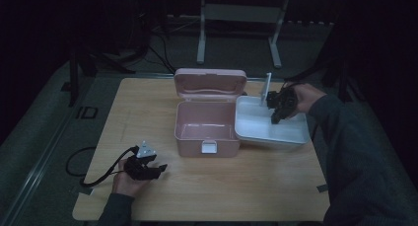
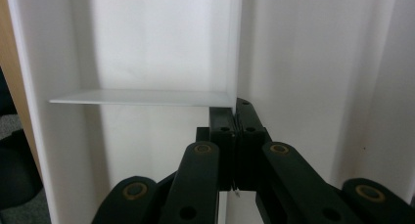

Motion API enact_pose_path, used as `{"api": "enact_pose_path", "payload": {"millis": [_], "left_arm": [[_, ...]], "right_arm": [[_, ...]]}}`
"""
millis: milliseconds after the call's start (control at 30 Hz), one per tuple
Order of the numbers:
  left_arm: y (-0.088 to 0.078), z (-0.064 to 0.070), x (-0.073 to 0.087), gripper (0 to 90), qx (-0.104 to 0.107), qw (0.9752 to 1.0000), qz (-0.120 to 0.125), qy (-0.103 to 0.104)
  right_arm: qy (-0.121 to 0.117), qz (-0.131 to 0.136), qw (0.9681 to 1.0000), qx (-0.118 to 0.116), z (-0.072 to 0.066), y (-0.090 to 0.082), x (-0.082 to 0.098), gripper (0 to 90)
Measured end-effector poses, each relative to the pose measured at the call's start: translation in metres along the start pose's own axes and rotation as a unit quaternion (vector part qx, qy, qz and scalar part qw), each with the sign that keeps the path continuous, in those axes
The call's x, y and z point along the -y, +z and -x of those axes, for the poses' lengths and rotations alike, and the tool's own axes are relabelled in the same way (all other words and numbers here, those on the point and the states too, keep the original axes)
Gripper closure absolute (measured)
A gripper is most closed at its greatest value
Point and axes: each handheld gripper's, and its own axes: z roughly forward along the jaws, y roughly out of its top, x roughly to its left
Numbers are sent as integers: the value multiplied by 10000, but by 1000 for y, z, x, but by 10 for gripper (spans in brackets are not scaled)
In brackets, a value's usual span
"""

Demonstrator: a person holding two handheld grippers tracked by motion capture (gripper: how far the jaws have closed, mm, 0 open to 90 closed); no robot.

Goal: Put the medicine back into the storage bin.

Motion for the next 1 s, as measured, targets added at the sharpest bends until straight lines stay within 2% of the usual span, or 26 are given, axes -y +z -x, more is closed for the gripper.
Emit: {"api": "enact_pose_path", "payload": {"millis": [233,333,367,467,700,1000], "left_arm": [[-1,-1,0,402,-2,10000,20,-22],[-1,-1,0,402,-7,10000,23,-23],[-1,-1,0,402,-7,10000,23,-23],[-1,-1,0,402,0,10000,23,-26],[-2,-1,1,402,-4,10000,25,-23],[-3,-2,1,402,-3,10000,53,-28]], "right_arm": [[-366,81,9993,-28,-1,0,-44,891],[-452,125,9989,-42,-2,-1,-60,891],[-452,125,9989,-42,-2,-1,-60,891],[-583,146,9982,-44,-2,0,-78,891],[-630,190,9978,-83,2,4,-104,891],[-584,239,9980,-83,6,12,-127,891]]}}
